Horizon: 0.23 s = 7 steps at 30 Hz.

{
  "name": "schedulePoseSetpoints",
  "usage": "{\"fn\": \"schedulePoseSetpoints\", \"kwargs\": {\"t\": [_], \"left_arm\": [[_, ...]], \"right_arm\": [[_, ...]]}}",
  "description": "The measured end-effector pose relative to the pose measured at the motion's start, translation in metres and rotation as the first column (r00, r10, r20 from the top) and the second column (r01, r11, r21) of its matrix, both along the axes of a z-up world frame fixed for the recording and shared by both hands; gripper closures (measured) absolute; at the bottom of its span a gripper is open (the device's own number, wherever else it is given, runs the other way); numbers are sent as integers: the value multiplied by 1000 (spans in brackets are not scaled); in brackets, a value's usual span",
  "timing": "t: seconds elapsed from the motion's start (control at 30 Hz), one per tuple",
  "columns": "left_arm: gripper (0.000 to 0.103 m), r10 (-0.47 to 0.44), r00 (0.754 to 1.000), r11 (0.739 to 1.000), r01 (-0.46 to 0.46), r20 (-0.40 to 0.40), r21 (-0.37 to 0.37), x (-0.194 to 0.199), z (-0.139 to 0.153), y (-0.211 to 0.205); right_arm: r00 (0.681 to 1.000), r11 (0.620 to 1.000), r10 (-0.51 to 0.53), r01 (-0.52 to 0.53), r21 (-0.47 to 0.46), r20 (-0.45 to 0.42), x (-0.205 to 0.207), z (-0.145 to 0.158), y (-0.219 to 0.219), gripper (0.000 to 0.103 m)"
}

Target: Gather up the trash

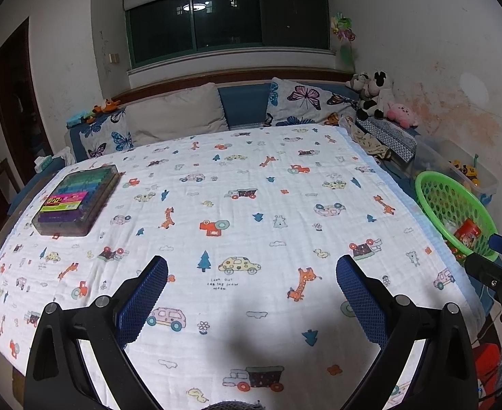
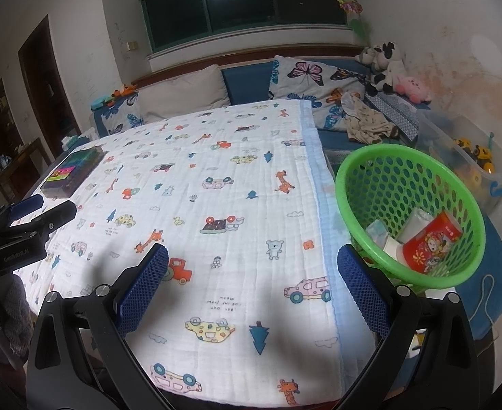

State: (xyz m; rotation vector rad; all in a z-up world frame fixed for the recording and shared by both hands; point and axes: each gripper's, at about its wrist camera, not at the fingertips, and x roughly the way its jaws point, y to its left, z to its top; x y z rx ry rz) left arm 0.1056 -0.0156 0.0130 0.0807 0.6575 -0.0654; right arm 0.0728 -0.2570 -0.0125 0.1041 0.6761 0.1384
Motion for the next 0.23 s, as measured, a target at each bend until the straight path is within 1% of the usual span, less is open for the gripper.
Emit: {"fn": "schedulePoseSetpoints", "kwargs": {"t": [0.23], "left_arm": [[7, 17, 1000, 1000, -17, -10, -5, 1, -2, 2]], "right_arm": [[1000, 1000, 10, -10, 1, -5, 0, -4, 2, 4]]}}
